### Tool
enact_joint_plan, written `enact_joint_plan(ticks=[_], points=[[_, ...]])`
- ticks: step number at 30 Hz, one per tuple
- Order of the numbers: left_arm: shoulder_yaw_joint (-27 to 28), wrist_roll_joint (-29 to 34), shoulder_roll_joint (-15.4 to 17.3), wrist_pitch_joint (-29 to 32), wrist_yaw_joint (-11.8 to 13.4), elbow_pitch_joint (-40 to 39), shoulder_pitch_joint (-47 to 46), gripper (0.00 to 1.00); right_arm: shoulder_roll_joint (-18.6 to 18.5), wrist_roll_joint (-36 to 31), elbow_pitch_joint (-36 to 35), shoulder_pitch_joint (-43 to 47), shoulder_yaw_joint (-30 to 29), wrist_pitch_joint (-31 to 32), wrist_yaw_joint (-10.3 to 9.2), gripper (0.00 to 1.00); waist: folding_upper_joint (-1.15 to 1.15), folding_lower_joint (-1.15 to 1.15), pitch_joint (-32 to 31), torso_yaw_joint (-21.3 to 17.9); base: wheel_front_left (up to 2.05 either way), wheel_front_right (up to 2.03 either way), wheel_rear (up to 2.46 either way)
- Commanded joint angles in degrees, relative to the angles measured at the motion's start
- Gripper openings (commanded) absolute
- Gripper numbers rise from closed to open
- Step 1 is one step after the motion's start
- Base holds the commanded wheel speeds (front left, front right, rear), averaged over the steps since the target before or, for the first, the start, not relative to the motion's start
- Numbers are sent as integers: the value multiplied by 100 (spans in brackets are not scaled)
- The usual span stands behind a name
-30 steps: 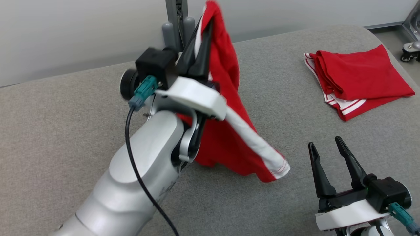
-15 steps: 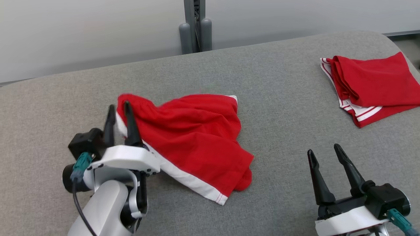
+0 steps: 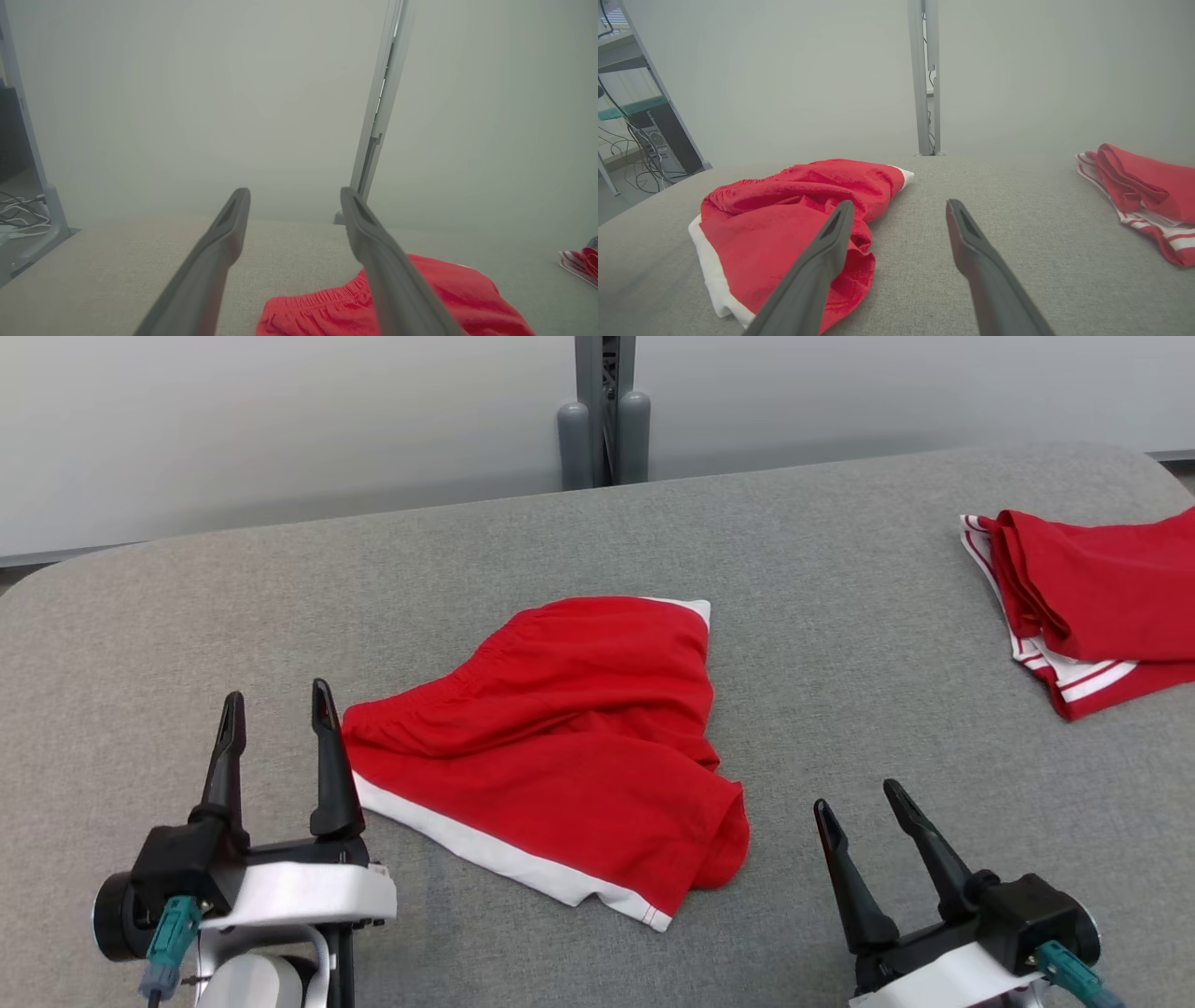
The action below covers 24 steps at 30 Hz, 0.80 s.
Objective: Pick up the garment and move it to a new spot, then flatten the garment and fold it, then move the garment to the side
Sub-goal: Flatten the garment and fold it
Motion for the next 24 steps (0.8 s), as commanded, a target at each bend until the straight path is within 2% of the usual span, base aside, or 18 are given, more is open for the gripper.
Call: enact_joint_plan(ticks=[1,5,9,17,24], points=[[69,133,-27,-16,-76,-99,125,100,-32,38,70,-17,43,-9,-2,100,0,0,-13,79,0,0,0],[134,497,-191,-16,-344,-401,491,100,-44,179,417,-94,316,-9,-2,100,0,0,-62,282,0,0,0],[6,835,-295,-17,-648,-372,702,100,-76,321,734,-197,486,-9,-1,100,0,0,-144,526,0,0,0],[13,1183,-436,-17,-770,-293,1048,100,-142,449,1145,-199,645,-10,-2,100,0,0,-339,976,0,0,0],[-69,1338,-481,-17,-949,-243,1317,100,-138,462,1387,-129,558,-9,-2,100,0,0,-434,1260,0,0,0]])
